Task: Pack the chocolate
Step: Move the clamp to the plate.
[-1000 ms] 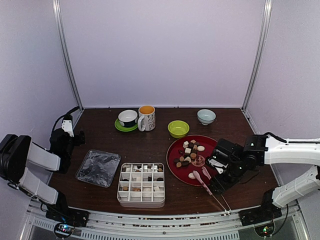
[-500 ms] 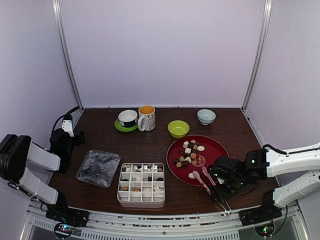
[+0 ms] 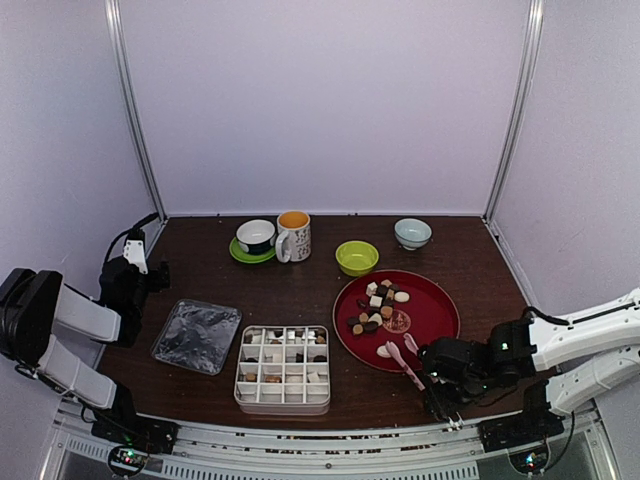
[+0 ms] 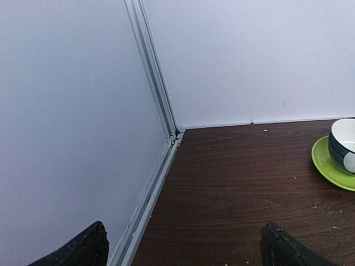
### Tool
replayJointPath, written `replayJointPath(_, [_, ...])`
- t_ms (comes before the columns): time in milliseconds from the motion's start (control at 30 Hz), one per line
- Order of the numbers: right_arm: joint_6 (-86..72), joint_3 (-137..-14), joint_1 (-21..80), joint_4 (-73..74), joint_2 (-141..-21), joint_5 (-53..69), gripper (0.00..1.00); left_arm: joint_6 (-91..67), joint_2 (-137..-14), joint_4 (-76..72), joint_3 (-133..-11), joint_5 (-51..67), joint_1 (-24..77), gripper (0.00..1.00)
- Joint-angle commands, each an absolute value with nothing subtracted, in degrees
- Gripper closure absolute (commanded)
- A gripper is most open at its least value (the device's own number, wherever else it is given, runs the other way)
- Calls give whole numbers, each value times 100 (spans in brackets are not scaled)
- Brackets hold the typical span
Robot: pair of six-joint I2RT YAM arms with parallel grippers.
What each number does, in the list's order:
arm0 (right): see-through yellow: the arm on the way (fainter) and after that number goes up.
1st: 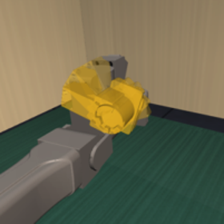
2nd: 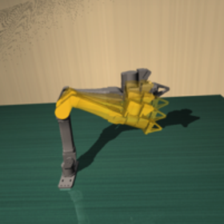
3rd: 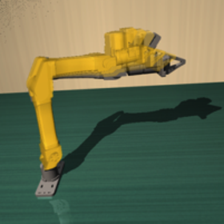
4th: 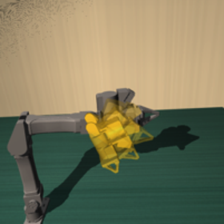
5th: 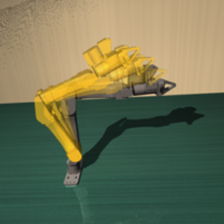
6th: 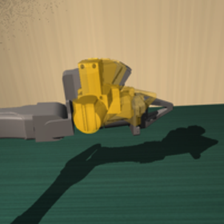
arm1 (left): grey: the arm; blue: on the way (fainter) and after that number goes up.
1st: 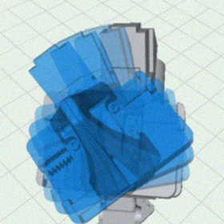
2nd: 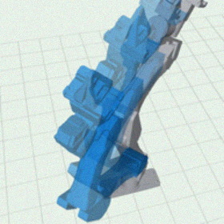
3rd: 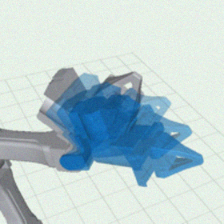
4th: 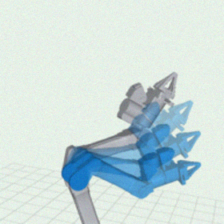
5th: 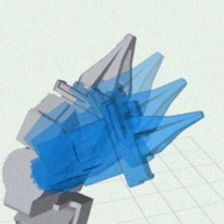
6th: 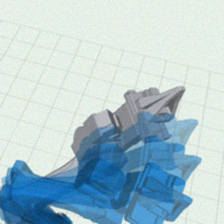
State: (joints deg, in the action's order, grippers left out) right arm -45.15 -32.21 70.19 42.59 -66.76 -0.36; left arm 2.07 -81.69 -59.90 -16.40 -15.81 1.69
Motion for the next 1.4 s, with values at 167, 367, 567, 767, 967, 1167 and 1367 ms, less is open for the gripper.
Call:
replayJointPath(167, [-5053,-2858,7311,3707,-6794,-447,51,256,-8200,-6203,-1727,-1561,132,2])
replayJointPath(367, [-4969,-2944,7308,3730,-6830,-590,65,260,-8200,-6203,-1730,-1563,127,2])
replayJointPath(567, [-4747,-3364,7296,4220,-6737,-1004,74,257,-8200,-6203,-1727,-1556,129,2])
replayJointPath(767, [-4277,-3949,6958,4502,-6713,-1234,78,255,-8200,-6199,-1729,-1556,127,2])
replayJointPath(967, [-3786,-4392,6271,4446,-6811,-1179,79,262,-8200,-6198,-1728,-1558,131,2])
replayJointPath(1167, [-3408,-4503,5657,4150,-7238,-984,78,257,-8200,-6204,-1726,-1564,127,2])
replayJointPath(1367, [-3283,-4558,5547,3965,-7843,-944,77,262,-8199,-6198,-1723,-1554,131,2])
